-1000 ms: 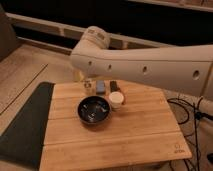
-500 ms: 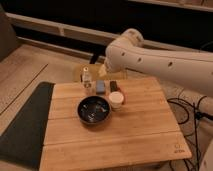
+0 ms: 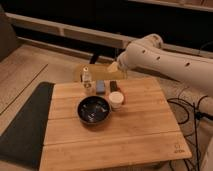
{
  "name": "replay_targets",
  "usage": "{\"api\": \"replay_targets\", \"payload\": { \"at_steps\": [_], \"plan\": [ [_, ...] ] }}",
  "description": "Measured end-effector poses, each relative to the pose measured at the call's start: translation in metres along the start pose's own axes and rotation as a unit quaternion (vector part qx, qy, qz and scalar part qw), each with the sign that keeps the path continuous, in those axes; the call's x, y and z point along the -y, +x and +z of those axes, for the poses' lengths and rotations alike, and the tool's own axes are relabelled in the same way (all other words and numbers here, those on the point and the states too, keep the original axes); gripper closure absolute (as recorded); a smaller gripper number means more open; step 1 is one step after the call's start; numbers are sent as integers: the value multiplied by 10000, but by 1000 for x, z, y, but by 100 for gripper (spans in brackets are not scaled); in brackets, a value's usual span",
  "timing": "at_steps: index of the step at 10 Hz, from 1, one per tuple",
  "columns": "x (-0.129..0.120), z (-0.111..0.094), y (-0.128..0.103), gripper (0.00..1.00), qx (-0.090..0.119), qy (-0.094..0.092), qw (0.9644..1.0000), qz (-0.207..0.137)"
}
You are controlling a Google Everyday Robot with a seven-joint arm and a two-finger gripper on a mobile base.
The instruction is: Place the white sponge in the ceramic bowl
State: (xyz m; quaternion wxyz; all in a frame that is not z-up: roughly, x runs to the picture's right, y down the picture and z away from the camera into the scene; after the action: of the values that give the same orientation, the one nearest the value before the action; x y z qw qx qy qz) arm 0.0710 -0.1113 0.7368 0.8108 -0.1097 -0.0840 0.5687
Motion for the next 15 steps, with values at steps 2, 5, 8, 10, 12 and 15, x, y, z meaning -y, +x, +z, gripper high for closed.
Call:
{"api": "replay_targets", "payload": {
  "at_steps": [2, 5, 8, 10, 12, 15],
  "plan": [
    [5, 4, -1, 35, 21, 13, 10000, 64],
    [40, 41, -1, 35, 13, -22, 9995, 316],
    [26, 95, -3, 35, -199, -425, 9987, 190],
    [20, 120, -1, 35, -373, -618, 9973, 102],
    [15, 149, 8, 35, -687, -839, 9941, 56],
    [16, 182, 26, 35, -1181, -994, 9880, -2]
  ]
}}
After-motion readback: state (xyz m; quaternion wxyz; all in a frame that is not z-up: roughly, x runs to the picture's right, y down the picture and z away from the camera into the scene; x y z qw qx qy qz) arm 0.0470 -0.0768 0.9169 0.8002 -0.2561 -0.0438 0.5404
